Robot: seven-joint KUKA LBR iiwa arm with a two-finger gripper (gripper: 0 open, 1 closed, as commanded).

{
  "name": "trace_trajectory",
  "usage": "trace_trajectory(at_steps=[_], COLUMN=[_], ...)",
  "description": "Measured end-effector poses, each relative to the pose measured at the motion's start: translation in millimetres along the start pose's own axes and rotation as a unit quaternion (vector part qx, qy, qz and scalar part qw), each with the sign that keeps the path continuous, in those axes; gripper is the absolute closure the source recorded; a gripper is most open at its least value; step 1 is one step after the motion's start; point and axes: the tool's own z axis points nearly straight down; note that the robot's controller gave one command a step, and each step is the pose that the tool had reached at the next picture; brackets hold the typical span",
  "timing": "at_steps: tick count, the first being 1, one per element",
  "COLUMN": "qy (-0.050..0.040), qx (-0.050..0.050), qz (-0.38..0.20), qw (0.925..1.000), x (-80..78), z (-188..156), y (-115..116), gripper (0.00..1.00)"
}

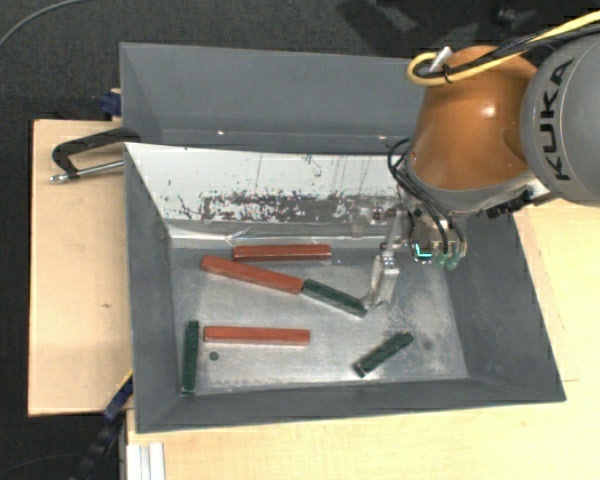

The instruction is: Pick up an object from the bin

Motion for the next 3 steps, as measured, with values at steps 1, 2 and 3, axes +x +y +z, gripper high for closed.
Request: trace_trajectory(at_steps=[1,2,3], qy=[-0.0002,-0.0041,-0.0112], qx=[0.000,-0.001,-0.001], qz=[0.031,0.031,0.046], qw=[0.9995,0.9995,0.9989], x=[-1.2,-3.3,-1.6], z=[138,134,0], y=[7,7,17], gripper=[0.00,1.00,1.00])
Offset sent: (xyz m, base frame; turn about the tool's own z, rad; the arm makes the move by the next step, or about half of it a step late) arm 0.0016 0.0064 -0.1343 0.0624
